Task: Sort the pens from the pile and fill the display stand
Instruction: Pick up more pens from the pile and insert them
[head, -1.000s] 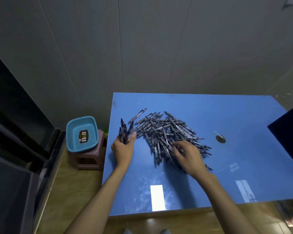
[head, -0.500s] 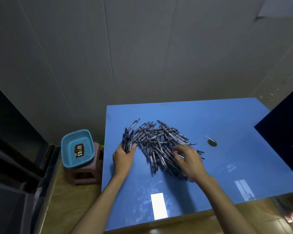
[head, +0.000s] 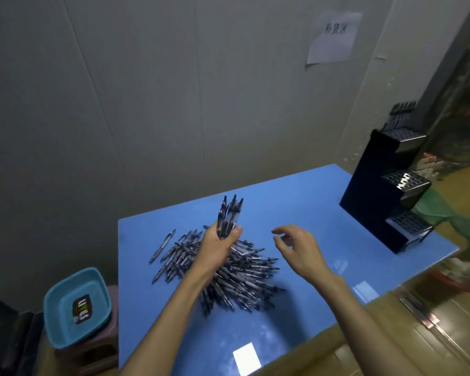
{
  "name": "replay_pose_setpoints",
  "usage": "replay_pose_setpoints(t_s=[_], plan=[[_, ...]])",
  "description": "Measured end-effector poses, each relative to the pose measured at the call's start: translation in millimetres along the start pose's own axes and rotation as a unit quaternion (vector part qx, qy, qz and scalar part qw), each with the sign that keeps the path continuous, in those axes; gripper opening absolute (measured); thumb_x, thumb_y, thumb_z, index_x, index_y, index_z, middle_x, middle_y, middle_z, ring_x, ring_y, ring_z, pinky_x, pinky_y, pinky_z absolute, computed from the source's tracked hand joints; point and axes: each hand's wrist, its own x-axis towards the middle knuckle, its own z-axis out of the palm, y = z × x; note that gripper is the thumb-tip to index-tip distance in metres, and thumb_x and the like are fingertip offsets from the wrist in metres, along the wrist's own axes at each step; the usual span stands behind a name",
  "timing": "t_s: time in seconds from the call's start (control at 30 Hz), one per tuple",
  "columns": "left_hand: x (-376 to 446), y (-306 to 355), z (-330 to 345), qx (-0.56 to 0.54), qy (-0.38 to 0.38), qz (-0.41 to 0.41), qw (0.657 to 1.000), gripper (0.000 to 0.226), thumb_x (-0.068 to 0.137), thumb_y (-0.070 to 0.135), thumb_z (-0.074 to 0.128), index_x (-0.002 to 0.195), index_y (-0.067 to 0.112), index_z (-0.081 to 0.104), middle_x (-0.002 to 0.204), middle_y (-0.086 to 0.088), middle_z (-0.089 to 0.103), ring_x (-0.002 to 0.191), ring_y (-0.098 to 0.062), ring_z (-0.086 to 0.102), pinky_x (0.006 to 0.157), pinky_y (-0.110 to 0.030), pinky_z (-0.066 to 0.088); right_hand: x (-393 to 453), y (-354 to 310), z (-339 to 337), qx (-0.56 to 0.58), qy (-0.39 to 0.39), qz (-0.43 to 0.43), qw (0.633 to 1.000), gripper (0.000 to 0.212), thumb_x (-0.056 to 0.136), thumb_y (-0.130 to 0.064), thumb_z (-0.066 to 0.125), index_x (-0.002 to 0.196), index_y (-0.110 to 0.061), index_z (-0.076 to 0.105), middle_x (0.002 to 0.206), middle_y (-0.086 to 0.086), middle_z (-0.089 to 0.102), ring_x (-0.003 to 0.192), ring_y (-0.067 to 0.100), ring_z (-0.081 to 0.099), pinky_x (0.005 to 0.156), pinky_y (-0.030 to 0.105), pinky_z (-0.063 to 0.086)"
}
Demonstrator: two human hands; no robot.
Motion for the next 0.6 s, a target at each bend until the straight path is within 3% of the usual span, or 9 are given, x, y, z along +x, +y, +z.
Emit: replay_pose_setpoints(t_s=[0.1, 0.23, 0.3, 0.43, 0.6], plan=[[3, 13, 37, -0.005, -0.029, 0.002, 1.000, 0.021, 0.099, 0.030, 0.063, 0.089, 0.014, 0.054, 0.058, 0.007, 0.045, 0.041, -0.004, 0.037, 0.043, -0.018, 0.034, -4, 23, -31, 0.000, 0.020, 0.010, 1.000, 0.017, 0.097, -0.029, 0.059, 0.110, -0.024, 0.070, 0.110, -0.008, 0.067, 0.091, 0.007, 0.065, 0.084, 0.033, 0.050], [4, 21, 92, -0.011, -0.029, -0.003, 1.000, 0.021, 0.099, 0.027, 0.065, 0.107, 0.010, 0.056, 0.075, -0.002, 0.060, 0.046, -0.009, 0.041, 0.043, -0.024, 0.035, -15, 63, -75, 0.001, 0.041, 0.018, 0.999, 0.016, 0.097, -0.030, 0.059, 0.109, -0.026, 0.069, 0.109, -0.012, 0.066, 0.095, 0.005, 0.063, 0.085, 0.033, 0.050], [1, 27, 123, -0.015, -0.030, -0.003, 0.999, 0.018, 0.099, 0.024, 0.065, 0.105, 0.010, 0.057, 0.076, -0.002, 0.061, 0.048, -0.010, 0.042, 0.043, -0.025, 0.035, -21, 85, -97, 0.002, 0.051, 0.019, 0.999, 0.017, 0.097, -0.029, 0.059, 0.109, -0.026, 0.069, 0.109, -0.012, 0.066, 0.096, 0.005, 0.063, 0.085, 0.032, 0.050], [-3, 39, 186, -0.040, -0.014, -0.015, 0.999, 0.016, 0.100, 0.019, 0.064, 0.092, 0.008, 0.055, 0.059, 0.004, 0.055, 0.043, -0.009, 0.039, 0.042, -0.024, 0.028, -33, 132, -143, 0.004, 0.061, 0.014, 0.998, 0.018, 0.098, -0.030, 0.058, 0.112, -0.025, 0.069, 0.111, -0.013, 0.066, 0.096, 0.005, 0.062, 0.084, 0.032, 0.052], [-2, 55, 260, -0.051, -0.012, -0.018, 0.998, 0.017, 0.100, 0.023, 0.064, 0.095, 0.007, 0.062, 0.075, -0.002, 0.064, 0.047, -0.013, 0.041, 0.043, -0.025, 0.030, -40, 191, -202, 0.002, 0.070, 0.010, 0.998, 0.020, 0.098, -0.031, 0.058, 0.114, -0.025, 0.069, 0.107, -0.014, 0.064, 0.095, 0.003, 0.061, 0.084, 0.033, 0.053]])
